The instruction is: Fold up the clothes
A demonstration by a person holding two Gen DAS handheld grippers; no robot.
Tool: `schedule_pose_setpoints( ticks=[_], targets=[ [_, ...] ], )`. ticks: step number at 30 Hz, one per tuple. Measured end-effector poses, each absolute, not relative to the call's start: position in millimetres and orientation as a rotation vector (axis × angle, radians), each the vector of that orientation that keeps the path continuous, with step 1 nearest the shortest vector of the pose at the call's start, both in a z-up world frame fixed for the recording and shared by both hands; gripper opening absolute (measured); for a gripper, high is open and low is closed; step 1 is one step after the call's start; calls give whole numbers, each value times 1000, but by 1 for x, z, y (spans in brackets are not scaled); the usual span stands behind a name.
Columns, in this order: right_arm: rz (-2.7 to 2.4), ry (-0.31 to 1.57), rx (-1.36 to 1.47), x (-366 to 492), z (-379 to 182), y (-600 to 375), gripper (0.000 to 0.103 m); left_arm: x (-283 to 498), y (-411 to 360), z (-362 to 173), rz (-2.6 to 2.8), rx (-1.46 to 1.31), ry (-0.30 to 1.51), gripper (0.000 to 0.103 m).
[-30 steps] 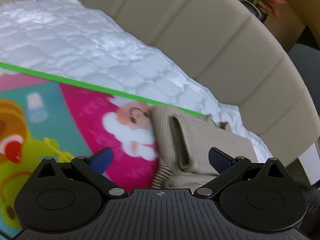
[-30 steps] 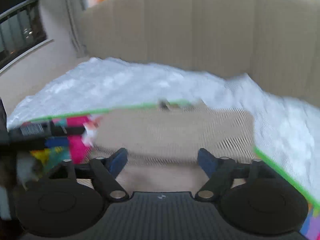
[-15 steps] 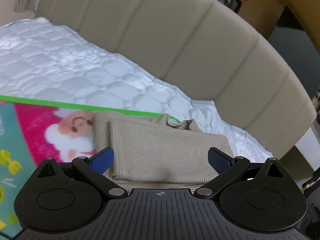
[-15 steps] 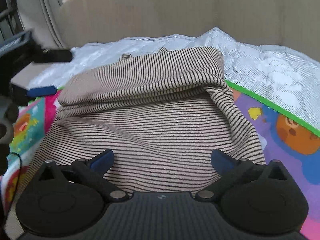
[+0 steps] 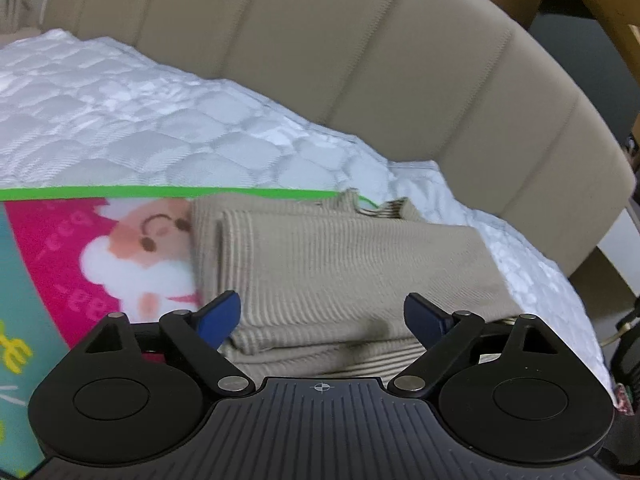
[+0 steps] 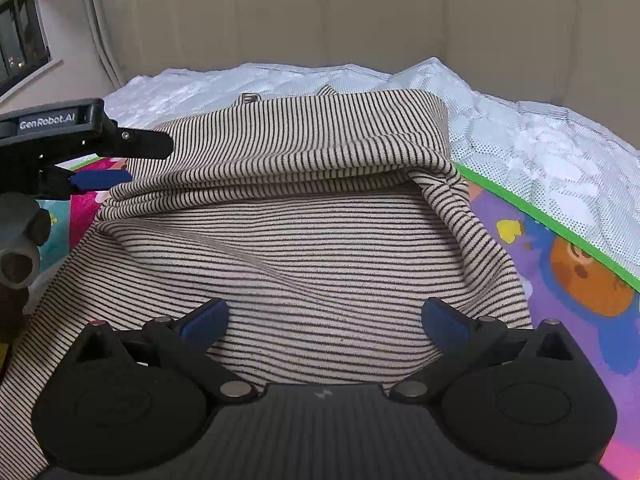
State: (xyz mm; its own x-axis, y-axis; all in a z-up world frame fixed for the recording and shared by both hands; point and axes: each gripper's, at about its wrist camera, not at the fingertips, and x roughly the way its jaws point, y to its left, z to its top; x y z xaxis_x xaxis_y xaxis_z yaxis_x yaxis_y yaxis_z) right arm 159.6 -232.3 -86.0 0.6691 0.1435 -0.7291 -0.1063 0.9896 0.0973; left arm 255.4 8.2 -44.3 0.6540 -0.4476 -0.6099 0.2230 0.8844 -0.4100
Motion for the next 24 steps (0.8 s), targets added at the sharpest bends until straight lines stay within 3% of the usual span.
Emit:
schedule_pose_setpoints(
  ticks=[1, 6, 17, 24],
  targets=[
    [141, 826, 50, 161, -87, -233, 103, 257, 12, -47, -349, -304, 782, 98],
    [153, 824, 46, 165, -89, -236, 103, 262, 38, -52, -291, -411, 814, 97],
    [134, 786, 16, 159, -91, -232, 103, 241, 41, -9, -494, -507, 587, 99],
    [130, 795, 5, 159, -89, -231, 103, 249, 14, -42, -518, -415, 734, 99]
  ],
)
